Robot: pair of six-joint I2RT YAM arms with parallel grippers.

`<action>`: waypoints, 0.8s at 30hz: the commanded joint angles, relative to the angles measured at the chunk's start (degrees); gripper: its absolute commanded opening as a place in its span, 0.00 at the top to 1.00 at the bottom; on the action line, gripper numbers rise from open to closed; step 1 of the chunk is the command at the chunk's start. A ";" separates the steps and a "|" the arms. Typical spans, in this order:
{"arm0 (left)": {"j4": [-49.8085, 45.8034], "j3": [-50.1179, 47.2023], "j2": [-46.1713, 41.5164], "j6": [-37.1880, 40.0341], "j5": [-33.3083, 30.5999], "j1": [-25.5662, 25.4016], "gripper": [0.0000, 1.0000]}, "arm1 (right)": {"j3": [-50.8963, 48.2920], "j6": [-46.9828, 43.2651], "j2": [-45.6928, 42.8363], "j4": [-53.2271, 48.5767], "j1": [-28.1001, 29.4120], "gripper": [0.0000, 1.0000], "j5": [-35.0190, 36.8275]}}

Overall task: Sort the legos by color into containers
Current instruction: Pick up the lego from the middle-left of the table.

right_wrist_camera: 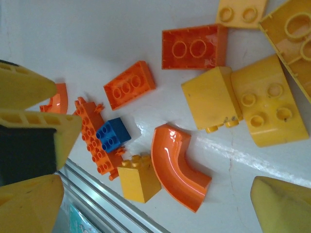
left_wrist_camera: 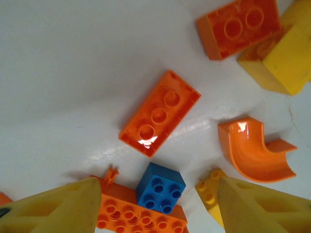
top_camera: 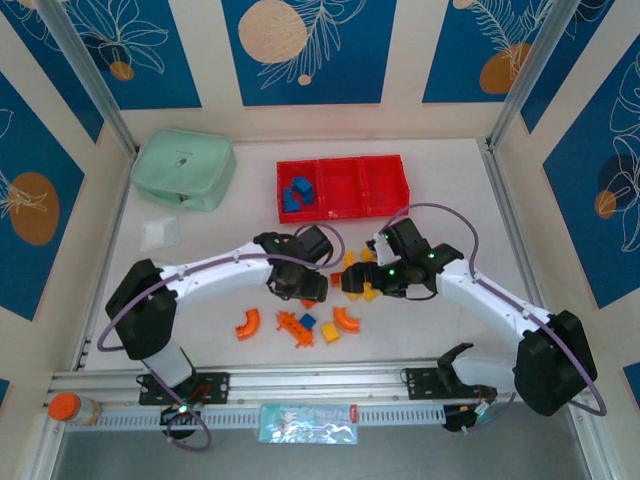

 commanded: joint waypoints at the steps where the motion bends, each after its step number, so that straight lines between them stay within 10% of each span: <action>1: -0.60 -1.30 2.49 -1.65 2.56 -1.21 0.37 | -1.14 1.05 -1.99 -1.27 -0.54 0.01 0.11; 24: -3.64 -1.02 11.57 2.52 1.14 -4.37 0.43 | -2.97 0.62 -4.27 -1.00 -3.35 0.01 -0.51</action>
